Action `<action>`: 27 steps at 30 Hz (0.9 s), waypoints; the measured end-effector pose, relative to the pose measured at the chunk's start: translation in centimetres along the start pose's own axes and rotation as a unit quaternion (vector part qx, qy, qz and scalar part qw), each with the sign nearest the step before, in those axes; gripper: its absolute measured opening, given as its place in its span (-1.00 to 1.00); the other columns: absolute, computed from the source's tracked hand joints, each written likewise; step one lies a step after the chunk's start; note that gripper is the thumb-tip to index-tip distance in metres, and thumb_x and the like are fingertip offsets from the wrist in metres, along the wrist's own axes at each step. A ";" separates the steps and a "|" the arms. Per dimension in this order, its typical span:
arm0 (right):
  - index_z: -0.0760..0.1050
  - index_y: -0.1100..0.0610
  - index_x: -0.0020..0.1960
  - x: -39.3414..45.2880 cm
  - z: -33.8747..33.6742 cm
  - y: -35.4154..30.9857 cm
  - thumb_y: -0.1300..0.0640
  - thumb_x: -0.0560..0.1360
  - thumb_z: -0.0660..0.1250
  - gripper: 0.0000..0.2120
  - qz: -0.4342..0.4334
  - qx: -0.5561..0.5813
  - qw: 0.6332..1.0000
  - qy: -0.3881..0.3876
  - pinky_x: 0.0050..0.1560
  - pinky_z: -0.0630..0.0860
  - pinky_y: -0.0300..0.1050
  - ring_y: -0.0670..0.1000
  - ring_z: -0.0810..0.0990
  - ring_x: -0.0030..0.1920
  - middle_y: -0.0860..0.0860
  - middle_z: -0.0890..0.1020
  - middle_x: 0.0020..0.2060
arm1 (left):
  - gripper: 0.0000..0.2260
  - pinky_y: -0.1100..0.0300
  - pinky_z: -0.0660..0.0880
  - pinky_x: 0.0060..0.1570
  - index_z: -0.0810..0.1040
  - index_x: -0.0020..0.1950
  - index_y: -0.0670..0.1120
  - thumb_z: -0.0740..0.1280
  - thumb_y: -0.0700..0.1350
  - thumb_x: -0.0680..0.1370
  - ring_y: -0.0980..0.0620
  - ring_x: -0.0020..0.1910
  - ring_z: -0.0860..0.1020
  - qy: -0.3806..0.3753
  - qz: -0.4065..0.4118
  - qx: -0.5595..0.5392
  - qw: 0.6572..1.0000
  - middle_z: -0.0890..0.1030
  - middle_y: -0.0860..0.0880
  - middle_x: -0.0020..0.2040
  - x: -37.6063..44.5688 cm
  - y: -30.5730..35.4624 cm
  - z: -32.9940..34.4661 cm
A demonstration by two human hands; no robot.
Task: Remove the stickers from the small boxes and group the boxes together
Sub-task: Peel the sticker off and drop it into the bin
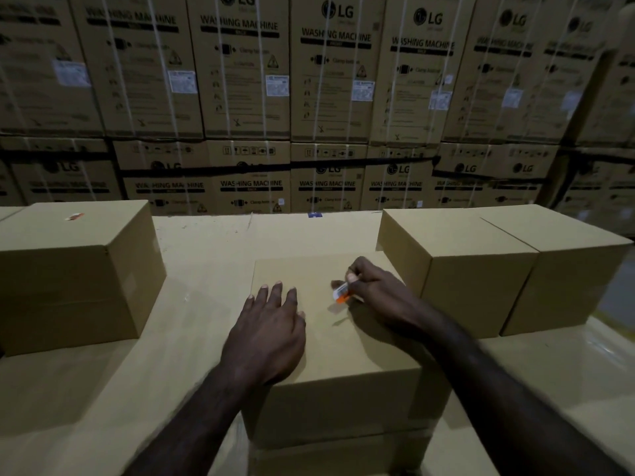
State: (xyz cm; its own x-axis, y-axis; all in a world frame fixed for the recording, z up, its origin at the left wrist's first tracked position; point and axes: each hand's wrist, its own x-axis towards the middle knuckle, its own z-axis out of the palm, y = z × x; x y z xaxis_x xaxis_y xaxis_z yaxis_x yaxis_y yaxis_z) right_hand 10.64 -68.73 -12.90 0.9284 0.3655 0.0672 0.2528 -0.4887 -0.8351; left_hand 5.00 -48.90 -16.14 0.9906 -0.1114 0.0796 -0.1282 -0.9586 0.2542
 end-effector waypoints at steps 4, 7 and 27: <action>0.42 0.02 0.05 -0.6 1.8 -0.6 0.04 0.64 0.12 -0.87 -0.019 0.017 0.998 -0.053 0.24 0.49 0.21 0.02 0.57 0.19 0.04 0.61 0.10 | -0.50 0.03 -0.10 0.51 -0.02 0.59 -0.03 -0.09 0.08 0.66 -0.03 0.56 -0.07 0.000 -0.004 0.005 1.000 -0.04 -0.07 0.60 0.1 0.0 0.0; 0.43 0.04 0.05 -1.2 1.2 0.0 0.03 0.63 0.12 -0.86 -0.025 0.022 0.998 -0.059 0.24 0.49 0.21 -0.01 0.57 0.21 0.04 0.62 0.10 | -0.50 0.03 -0.09 0.51 -0.01 0.59 -0.03 -0.08 0.07 0.66 -0.04 0.56 -0.06 0.005 -0.006 0.007 1.000 -0.03 -0.07 0.60 0.0 0.1 0.1; 0.40 0.03 0.04 -0.4 0.5 -0.9 0.09 0.65 0.10 -0.89 0.002 -0.034 0.999 -0.006 0.22 0.51 0.13 -0.03 0.55 0.21 0.03 0.61 0.14 | -0.50 0.02 -0.09 0.52 -0.03 0.59 -0.02 -0.09 0.08 0.66 -0.03 0.56 -0.07 0.001 -0.010 0.003 1.000 -0.04 -0.06 0.60 0.0 0.2 0.0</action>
State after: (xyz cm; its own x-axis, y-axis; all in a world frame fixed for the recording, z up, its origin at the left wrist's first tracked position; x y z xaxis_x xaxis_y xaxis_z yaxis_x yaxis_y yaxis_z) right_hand 9.93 -68.05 -12.47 0.9263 0.3725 0.0575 0.2675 -0.5422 -0.7965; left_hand 4.97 -49.07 -16.11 0.9928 -0.0925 0.0758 -0.1087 -0.9621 0.2502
